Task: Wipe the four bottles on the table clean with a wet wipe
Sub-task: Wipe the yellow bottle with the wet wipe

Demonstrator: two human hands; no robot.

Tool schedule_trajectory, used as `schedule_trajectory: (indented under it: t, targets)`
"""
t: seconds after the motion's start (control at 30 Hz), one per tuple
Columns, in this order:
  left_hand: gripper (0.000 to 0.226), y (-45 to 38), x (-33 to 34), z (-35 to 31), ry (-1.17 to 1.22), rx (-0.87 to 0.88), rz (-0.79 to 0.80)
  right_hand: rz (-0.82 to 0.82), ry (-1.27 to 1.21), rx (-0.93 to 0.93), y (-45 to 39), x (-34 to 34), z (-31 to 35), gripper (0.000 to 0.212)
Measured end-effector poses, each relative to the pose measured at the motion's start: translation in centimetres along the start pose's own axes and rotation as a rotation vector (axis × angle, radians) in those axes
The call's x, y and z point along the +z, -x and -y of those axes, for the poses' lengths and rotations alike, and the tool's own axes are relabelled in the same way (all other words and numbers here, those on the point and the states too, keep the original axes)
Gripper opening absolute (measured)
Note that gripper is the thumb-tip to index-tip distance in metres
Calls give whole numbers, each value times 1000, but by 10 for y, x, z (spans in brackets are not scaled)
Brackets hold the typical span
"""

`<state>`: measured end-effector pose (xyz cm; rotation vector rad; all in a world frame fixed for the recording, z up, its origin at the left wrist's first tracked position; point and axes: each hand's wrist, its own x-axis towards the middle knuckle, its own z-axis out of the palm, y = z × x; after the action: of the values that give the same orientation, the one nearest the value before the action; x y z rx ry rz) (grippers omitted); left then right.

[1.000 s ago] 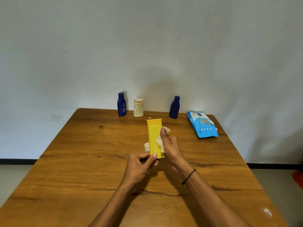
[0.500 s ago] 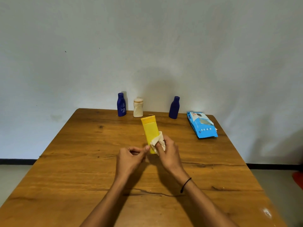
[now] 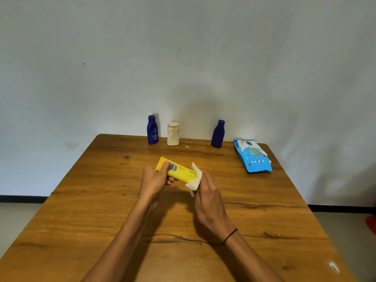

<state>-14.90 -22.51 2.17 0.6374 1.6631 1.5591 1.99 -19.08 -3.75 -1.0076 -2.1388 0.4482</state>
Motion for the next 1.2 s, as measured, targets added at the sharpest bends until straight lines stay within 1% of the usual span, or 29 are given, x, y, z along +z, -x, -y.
schedule_trajectory:
  t: [0.03,0.1,0.13,0.17,0.2,0.27,0.3,0.33,0.43,0.53,0.6,0.7,0.77,0.8,0.83,0.9,0.97,1.03,1.1,1.13,1.2]
  targets:
    - [21,0,-2,3,-5,9,34,37,-146,69,-2,1,0,47]
    - [19,0,-6,9,-7,40,110,114,-536,269,-7,1,5,32]
    - [19,1,-8,12,-2,54,144,111,-701,360,-9,1,6,33]
    - [19,1,-10,14,9,66,176,91,-812,432,-11,0,8,41]
    - [20,1,-12,15,28,75,212,67,-890,516,-12,0,9,48]
    - [23,2,-13,17,66,101,279,3,-1007,714,-13,-1,14,48]
    - [24,2,-12,18,73,119,294,-28,-1035,779,-12,-1,17,47]
    - [24,3,-11,18,71,137,290,-47,-1030,800,-10,1,21,46]
    - [21,3,-6,20,-2,206,206,-62,-997,717,-5,12,30,42]
    - [21,0,-7,21,-90,285,120,-143,-916,635,4,21,29,22]
    - [23,-1,-8,22,-125,311,105,-191,-803,628,9,28,25,17]
    - [23,3,-4,21,-209,361,106,-321,-651,667,13,32,24,33]
    - [20,6,-1,18,-280,393,68,-423,-580,649,14,29,32,44]
    - [19,7,0,18,-330,411,49,-446,-579,620,15,27,35,49]
    - [19,8,1,18,-389,439,41,-440,-584,563,15,26,37,52]
    - [21,12,3,21,-534,531,61,-370,-555,397,14,24,38,58]
    - [22,18,7,24,-662,616,97,-275,-521,244,11,21,36,58]
    - [21,20,9,24,-742,675,123,-206,-518,144,6,16,31,55]
    - [24,20,10,23,-807,666,159,-145,-561,136,-1,9,28,54]
    - [23,19,10,23,-832,645,176,-123,-541,119,-3,5,26,54]
    - [16,20,11,20,-872,626,181,-103,-392,4,-3,-1,22,52]
